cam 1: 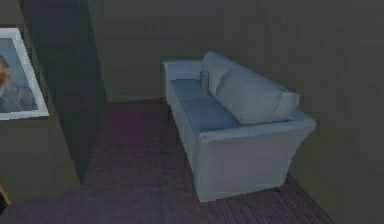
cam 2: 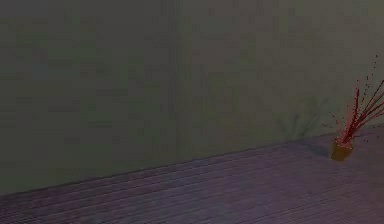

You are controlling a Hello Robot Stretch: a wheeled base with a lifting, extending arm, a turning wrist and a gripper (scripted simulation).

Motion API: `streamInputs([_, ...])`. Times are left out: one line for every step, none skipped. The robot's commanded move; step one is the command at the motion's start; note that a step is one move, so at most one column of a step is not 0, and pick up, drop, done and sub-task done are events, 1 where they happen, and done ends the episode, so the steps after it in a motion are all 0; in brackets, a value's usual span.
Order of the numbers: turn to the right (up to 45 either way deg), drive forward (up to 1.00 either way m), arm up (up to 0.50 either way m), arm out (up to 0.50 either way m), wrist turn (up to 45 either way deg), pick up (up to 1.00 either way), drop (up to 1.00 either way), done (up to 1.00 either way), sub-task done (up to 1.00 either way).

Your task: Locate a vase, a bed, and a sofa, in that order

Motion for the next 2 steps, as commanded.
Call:
streamInputs([0.0,0.55,0.0,0.0,0.0,0.0,0.0,0.0,0.0])
streamInputs([0.0,0.0,0.0,0.0,0.0,0.0,0.0,1.0,0.0])
